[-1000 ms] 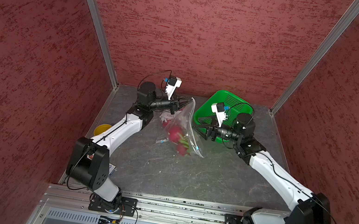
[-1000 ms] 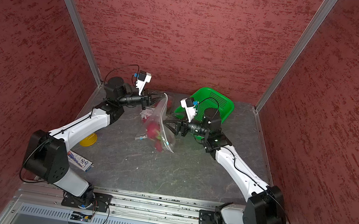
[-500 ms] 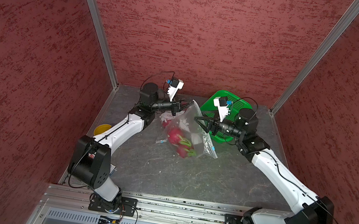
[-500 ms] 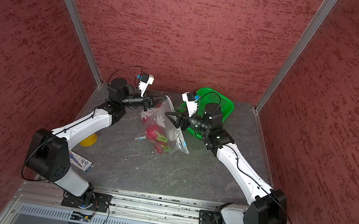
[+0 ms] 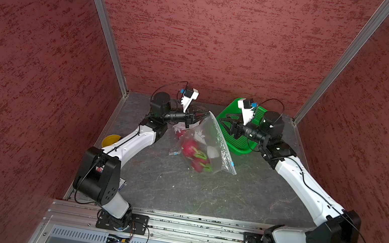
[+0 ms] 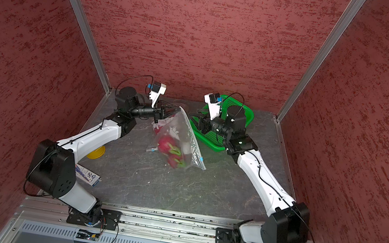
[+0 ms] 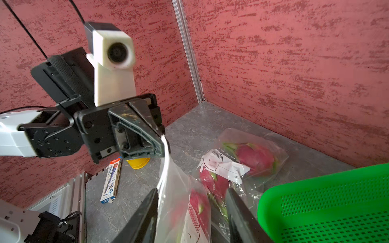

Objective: Open the zip-top bag and take out the dragon fruit
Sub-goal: Open the zipper of the food storage bag at the center of the board.

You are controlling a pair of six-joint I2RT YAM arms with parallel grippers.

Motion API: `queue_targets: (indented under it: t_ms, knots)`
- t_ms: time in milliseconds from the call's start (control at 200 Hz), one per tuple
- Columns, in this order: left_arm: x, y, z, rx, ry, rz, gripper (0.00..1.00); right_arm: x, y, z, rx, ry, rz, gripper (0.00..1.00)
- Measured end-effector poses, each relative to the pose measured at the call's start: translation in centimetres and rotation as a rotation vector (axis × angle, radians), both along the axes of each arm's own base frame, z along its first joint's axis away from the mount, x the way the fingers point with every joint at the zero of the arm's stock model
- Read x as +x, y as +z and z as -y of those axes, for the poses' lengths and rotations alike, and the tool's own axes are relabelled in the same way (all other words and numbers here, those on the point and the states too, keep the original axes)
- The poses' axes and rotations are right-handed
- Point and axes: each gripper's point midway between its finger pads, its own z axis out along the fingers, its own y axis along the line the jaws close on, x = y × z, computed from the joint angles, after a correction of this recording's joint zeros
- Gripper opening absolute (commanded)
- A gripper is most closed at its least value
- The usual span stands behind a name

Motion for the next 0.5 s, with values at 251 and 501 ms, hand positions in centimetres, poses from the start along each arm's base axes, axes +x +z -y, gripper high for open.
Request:
queue_targets:
  t_ms: [251,501]
  knots:
    - [-0.1,0.2,0.0,-0.004,-0.003,0.012,0.00,-0.2,-1.1,-0.7,0.007,0.046,-0.038,0.50]
    - [-0.1,0.2,0.0,-0.004,-0.002,0.012,0.00,-1.0,-1.6,-0.5,0.009,0.054,-0.062,0.51]
